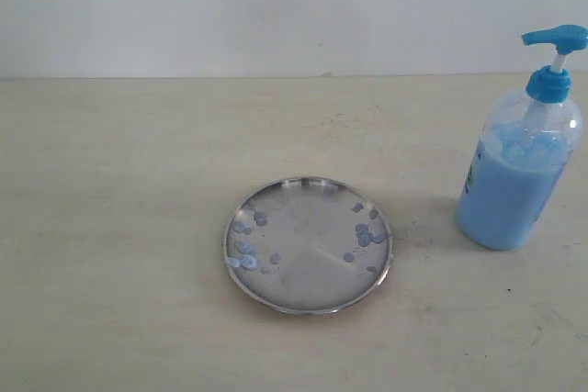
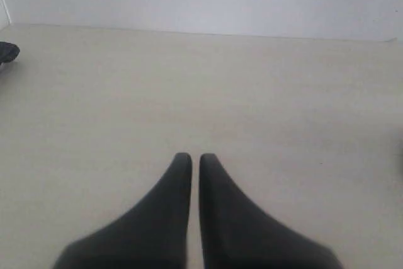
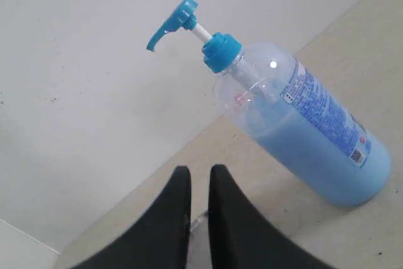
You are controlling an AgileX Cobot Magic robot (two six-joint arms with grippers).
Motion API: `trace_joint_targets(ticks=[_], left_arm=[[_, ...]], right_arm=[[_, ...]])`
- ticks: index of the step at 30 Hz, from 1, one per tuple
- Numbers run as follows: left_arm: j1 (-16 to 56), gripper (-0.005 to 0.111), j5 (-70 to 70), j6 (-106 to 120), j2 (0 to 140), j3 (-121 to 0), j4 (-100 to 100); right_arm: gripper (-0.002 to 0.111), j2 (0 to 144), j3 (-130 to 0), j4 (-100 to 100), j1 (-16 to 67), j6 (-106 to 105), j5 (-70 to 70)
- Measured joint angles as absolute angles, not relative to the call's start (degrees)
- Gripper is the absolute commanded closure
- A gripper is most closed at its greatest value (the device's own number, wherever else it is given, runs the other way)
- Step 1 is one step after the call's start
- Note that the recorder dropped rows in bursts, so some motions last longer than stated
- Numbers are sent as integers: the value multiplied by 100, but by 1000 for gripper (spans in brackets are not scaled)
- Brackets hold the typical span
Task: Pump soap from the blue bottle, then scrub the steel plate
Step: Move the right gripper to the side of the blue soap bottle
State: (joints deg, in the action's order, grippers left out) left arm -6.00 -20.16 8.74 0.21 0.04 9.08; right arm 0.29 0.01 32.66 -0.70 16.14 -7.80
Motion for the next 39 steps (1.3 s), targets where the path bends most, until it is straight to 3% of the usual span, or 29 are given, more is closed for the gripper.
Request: trace_joint_targets(ticks=[5, 11, 14, 21, 28, 33, 39], left_arm=[[-600, 102, -2016, 874, 21, 4, 908], [-600, 102, -2016, 874, 21, 4, 908], [-600, 102, -2016, 874, 21, 4, 908], [-600, 102, -2016, 874, 21, 4, 908], [-600, 102, -2016, 874, 21, 4, 908], [-600, 102, -2016, 874, 21, 4, 908], [-600, 102, -2016, 874, 21, 4, 908]], right_arm=[[108, 29, 1, 3291, -70, 1554, -325], [99, 522, -1102, 2082, -70, -1133, 121], [86, 1643, -1358, 1884, -70, -1709, 95], [39, 4464, -1347, 1791, -78, -1190, 749], [38, 6260, -1347, 770, 379, -1088, 1589], [38, 6572, -1347, -297, 1090, -1088, 1685], [38, 6580, -1347, -510, 1249, -1007, 1943]])
